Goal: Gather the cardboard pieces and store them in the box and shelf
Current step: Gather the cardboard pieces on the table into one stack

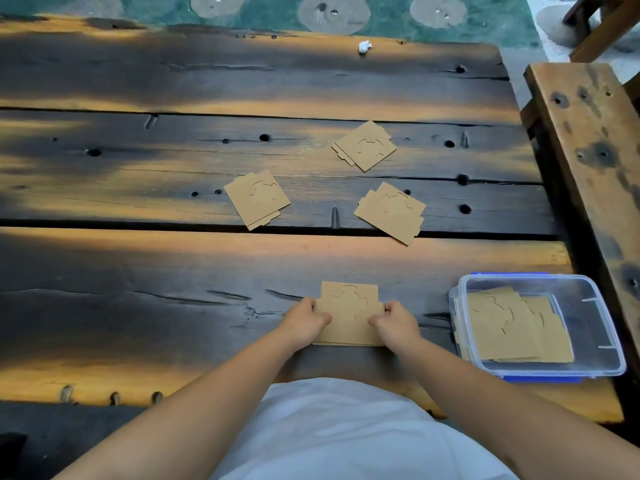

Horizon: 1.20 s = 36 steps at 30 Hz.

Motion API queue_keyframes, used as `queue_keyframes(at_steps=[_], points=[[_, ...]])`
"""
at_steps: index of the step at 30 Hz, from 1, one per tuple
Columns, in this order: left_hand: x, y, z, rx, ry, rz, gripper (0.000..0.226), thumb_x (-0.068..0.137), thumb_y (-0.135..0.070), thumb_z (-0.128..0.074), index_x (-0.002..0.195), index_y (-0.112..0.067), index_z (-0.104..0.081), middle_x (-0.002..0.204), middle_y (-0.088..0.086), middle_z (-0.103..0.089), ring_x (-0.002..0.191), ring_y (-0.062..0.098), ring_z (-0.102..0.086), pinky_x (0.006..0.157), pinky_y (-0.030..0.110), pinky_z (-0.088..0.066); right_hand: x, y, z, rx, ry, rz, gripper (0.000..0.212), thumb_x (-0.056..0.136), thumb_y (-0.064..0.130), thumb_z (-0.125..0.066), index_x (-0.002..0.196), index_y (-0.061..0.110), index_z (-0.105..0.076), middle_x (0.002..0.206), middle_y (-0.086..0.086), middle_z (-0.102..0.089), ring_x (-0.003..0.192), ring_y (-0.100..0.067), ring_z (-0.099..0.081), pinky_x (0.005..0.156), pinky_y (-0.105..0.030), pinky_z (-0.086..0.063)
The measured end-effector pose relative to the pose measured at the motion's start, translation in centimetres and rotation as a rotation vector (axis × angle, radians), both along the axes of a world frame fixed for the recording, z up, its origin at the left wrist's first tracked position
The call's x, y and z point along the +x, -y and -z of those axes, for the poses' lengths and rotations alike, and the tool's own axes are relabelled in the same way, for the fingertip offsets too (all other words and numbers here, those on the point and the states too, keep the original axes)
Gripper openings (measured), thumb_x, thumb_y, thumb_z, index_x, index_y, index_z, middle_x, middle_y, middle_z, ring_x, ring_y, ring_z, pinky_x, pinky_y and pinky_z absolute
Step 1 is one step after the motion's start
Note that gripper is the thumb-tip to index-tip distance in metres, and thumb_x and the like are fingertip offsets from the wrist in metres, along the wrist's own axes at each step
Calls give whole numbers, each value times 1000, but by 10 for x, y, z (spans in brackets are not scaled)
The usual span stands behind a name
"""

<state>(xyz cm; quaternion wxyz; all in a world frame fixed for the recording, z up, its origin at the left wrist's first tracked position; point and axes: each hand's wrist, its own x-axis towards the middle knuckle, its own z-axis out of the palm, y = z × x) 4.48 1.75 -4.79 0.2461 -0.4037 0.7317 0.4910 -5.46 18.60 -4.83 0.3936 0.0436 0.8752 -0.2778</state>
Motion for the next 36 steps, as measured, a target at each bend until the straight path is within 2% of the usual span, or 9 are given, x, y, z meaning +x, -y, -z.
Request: queue_keyframes(at_steps=[6, 10, 14, 17, 19, 22, 28, 30, 36], points=[[1, -3, 2, 116, 62, -140, 17, 82, -34, -58, 86, -20, -50, 82, 3, -51, 75, 20, -49, 72, 36, -43, -1, -4, 2, 6, 17, 60, 42, 89, 20, -62, 129, 13, -52, 127, -8, -59, 114, -28, -54, 86, -32, -43], [4, -1, 5, 141, 62, -182, 15, 83, -26, -57, 91, -14, -51, 87, 9, -51, 80, 25, -49, 72, 35, -39, 1, -7, 5, -14, 16, 112, 6, 89, 15, -63, 93, 18, -60, 109, -9, -67, 97, -27, -60, 86, -40, -51], [10, 1, 8, 112, 36, -197, 3, 83, -19, -55, 82, -16, -54, 84, 10, -51, 79, 23, -48, 74, 33, -37, 6, -8, 7, -54, 40, 124, 4, 89, 14, -65, 91, 16, -62, 99, -7, -68, 93, -27, -62, 85, -43, -54], [6, 5, 7, 85, 0, -205, 17, 81, -9, -51, 77, -16, -66, 83, 5, -62, 78, 23, -54, 72, 30, -42, 5, -7, 6, -79, 33, 166, 3, 90, 15, -64, 91, 17, -62, 97, -6, -68, 91, -26, -62, 77, -36, -52], [0, 8, 4, 7, -35, -167, 27, 79, -4, -50, 93, -14, -72, 92, 5, -71, 88, 23, -63, 80, 31, -51, 2, -6, 5, -99, 32, 205, 3, 90, 15, -64, 91, 17, -62, 96, -5, -68, 91, -25, -62, 76, -35, -51], [-15, 13, -2, -137, -74, -139, 37, 80, -2, -55, 115, -9, -65, 106, 8, -72, 102, 24, -64, 91, 34, -51, -7, -4, 3, -160, 50, 278, 3, 90, 14, -62, 93, 15, -63, 97, -6, -69, 91, -24, -63, 75, -34, -51], [-66, 21, -10, -199, -206, -109, 27, 80, 0, -55, 100, -11, -71, 95, 7, -74, 94, 24, -66, 86, 32, -52, -39, 3, 0, -262, 20, 407, 12, 92, 12, -60, 85, 23, -59, 97, -3, -68, 87, -19, -62, 75, -37, -52], [-86, 25, -14, -237, -231, -79, 26, 81, -4, -56, 100, -15, -71, 95, 3, -72, 92, 21, -64, 79, 25, -46, -54, 6, 0, -281, 18, 456, 16, 91, 11, -60, 84, 25, -60, 97, -4, -69, 93, -22, -63, 85, -42, -53], [-157, 42, -26, -313, -302, 8, 23, 87, -9, -57, 103, -15, -73, 98, 3, -73, 93, 18, -63, 73, 21, -38, -110, 18, 2, -330, -36, 581, 15, 85, 9, -65, 98, 14, -66, 98, -7, -71, 98, -27, -66, 91, -45, -53]])
